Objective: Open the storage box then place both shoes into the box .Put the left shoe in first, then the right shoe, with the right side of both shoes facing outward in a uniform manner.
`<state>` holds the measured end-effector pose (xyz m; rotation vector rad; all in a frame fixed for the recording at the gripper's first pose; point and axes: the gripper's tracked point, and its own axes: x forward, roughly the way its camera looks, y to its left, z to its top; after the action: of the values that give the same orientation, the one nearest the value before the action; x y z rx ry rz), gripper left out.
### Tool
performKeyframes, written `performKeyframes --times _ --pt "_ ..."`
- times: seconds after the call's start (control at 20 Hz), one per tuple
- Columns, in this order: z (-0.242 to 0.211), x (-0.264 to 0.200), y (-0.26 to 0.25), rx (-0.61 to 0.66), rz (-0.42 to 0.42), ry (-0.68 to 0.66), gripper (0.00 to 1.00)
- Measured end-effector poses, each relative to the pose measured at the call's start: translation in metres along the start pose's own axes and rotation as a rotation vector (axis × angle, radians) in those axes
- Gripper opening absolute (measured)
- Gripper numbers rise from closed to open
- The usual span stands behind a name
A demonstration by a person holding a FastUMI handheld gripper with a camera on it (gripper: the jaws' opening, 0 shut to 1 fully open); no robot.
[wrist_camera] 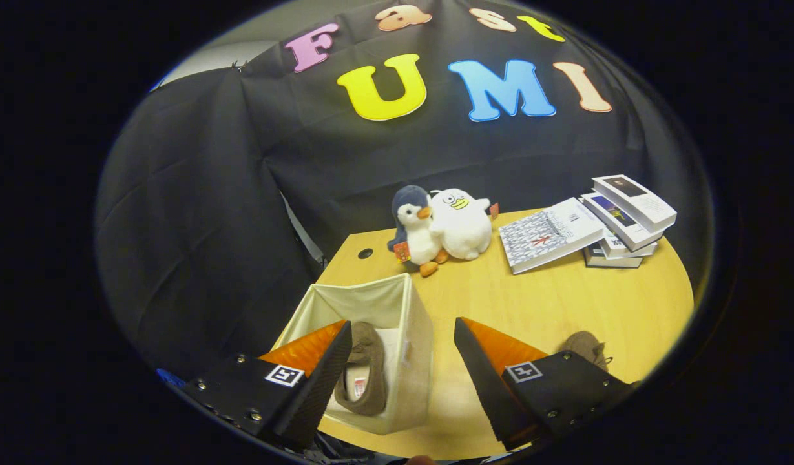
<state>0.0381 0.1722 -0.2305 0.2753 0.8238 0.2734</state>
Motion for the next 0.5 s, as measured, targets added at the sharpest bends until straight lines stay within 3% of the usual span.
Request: performKeyframes --times 0.5 --pt "-0.016 -0.042 -0.112 -0.054 -0.149 0.017 0.98"
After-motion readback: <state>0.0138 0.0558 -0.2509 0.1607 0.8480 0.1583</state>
